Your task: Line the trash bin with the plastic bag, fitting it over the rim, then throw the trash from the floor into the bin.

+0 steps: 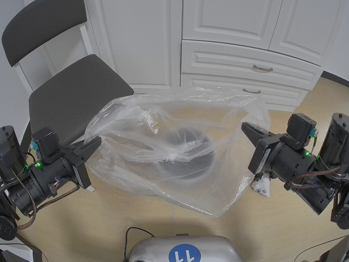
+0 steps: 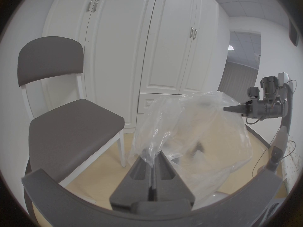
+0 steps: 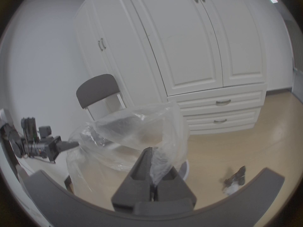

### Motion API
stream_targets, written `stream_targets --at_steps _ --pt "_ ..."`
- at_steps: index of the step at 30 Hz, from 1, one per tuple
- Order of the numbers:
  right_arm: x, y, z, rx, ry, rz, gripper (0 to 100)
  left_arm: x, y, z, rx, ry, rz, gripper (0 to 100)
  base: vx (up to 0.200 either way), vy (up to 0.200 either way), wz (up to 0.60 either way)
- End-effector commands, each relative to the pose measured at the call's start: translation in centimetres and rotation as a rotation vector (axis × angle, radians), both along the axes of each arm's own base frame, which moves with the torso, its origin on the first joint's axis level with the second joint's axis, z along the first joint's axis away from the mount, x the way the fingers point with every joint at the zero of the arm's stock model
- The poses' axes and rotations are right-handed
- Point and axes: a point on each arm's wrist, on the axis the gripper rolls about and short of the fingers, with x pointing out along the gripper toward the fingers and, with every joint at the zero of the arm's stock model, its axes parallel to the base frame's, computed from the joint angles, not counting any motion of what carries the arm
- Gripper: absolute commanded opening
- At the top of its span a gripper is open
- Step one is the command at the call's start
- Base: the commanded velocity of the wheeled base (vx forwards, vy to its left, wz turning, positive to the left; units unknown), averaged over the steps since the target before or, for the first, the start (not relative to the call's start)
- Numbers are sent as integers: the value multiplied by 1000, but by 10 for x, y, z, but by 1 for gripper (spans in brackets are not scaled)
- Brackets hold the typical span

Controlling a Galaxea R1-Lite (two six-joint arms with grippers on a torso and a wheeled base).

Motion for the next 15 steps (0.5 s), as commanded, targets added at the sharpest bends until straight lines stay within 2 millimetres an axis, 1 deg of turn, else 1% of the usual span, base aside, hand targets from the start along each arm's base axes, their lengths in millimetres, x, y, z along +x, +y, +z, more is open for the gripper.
stream_targets --at_steps 1,6,9,10,12,15 --pt "-11 -18 0 -62 -32 -32 0 9 6 -4 16 8 46 0 0 0 0" --pt "-14 -27 -2 -132 -49 -87 0 13 15 -1 12 -3 89 0 0 0 0" --pt "-13 -31 -4 -162 -52 -112 0 14 16 0 11 -6 97 0 0 0 0" --pt "-11 -37 -7 -203 -54 -138 0 15 17 1 9 -10 103 0 0 0 0" --pt "-10 -41 -11 -237 -49 -155 0 15 18 1 5 -10 106 0 0 0 0" --pt "-10 -45 -15 -270 -47 -168 0 14 18 2 -5 -17 102 0 0 0 0"
